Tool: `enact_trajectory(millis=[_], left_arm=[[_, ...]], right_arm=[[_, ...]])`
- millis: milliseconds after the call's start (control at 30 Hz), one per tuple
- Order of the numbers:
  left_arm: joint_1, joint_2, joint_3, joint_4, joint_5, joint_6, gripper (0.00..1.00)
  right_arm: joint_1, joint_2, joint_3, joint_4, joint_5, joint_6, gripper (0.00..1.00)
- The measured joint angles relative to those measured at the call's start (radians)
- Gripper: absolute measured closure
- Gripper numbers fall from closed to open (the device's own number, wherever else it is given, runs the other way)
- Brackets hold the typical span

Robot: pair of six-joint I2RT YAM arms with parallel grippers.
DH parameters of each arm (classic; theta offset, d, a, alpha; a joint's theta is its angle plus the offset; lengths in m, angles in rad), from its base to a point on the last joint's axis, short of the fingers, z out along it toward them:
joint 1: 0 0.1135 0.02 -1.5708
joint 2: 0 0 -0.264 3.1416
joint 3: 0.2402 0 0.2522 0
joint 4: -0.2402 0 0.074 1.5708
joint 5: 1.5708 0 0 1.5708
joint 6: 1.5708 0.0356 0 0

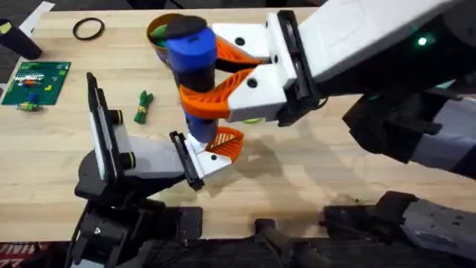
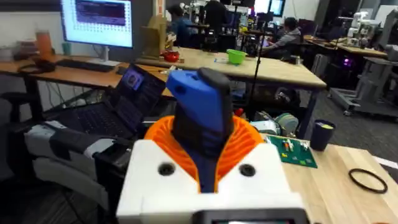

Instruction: Pick up the gripper from the table and insert it into the empty holder that is missing its gripper. Then pick up a screw, insert it into the mounting hole, and use the screwdriver to tighten it. Finally, clean up the table by picking up the vegetable and placing it into the bucket.

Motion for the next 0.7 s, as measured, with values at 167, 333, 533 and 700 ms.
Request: enact_trajectory(millis=[167, 333, 533, 700], left_arm=[[0.0, 0.0, 0.0, 0.0, 0.0, 0.0, 0.984], [0.0, 0.0, 0.0, 0.0, 0.0, 0.0, 0.984], [0.0, 0.0, 0.0, 0.0, -0.002, 0.0, 0.984], [0.0, 0.001, 0.0, 0.0, -0.006, -0.001, 0.984]], right_arm=[[0.003, 0.0, 0.0, 0.0, 0.0, -0.001, 0.929], [0.003, 0.001, 0.0, 0.002, 0.0, -0.001, 0.929], [0.003, 0.022, 0.007, 0.013, 0.0, -0.001, 0.929], [0.012, 0.056, 0.027, 0.022, 0.001, 0.0, 0.929]])
